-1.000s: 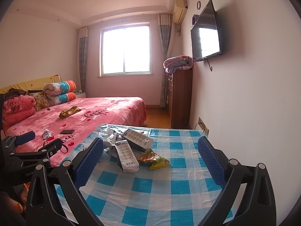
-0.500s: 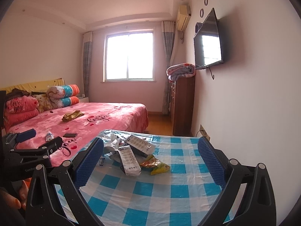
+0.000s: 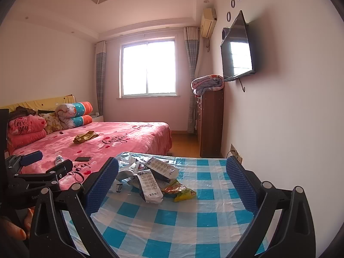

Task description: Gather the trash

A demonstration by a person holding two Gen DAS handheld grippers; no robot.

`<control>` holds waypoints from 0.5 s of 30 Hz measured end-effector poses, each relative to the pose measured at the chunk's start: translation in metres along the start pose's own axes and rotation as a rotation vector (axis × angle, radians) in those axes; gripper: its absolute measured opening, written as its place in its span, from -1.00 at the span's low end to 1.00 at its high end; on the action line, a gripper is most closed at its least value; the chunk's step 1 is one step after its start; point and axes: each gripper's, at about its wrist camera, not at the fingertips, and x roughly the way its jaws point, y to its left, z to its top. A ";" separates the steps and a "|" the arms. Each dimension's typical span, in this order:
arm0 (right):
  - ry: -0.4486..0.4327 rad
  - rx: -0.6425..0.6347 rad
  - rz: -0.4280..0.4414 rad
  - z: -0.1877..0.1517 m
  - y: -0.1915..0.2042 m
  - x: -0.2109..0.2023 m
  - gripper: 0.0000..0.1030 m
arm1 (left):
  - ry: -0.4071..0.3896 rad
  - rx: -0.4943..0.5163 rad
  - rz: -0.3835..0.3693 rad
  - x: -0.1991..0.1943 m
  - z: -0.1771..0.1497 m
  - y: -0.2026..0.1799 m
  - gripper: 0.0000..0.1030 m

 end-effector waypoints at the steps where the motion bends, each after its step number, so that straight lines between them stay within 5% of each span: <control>1: 0.001 0.003 0.000 0.000 -0.001 0.000 0.92 | 0.000 0.002 0.004 0.000 -0.001 -0.001 0.93; 15: 0.040 -0.028 -0.016 -0.014 -0.005 0.021 0.93 | 0.071 -0.008 0.014 0.030 -0.020 0.001 0.93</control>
